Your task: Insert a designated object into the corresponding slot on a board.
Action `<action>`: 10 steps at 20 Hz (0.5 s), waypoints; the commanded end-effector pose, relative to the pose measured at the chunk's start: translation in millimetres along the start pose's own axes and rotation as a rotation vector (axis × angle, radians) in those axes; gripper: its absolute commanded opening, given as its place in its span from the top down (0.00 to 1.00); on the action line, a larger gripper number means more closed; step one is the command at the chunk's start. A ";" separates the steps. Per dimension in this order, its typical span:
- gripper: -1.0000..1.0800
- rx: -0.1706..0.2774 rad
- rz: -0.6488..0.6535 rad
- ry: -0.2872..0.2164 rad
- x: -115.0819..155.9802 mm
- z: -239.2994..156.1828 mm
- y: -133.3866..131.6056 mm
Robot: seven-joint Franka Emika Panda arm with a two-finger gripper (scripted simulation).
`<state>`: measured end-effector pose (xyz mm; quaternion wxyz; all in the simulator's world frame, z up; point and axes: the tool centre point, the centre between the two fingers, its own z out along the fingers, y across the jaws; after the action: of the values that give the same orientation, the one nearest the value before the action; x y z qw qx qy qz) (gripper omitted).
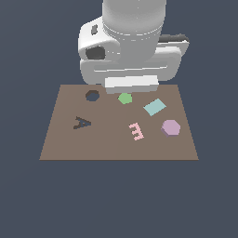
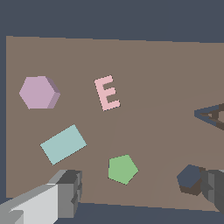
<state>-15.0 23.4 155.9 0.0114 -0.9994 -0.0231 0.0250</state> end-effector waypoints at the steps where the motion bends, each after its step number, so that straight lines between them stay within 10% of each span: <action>1: 0.04 0.000 0.000 0.000 0.0 0.0 0.0; 10: 0.04 0.001 0.047 0.002 -1.7 3.2 -5.1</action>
<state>-16.4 26.9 153.7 0.0112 -0.9996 -0.0059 0.0245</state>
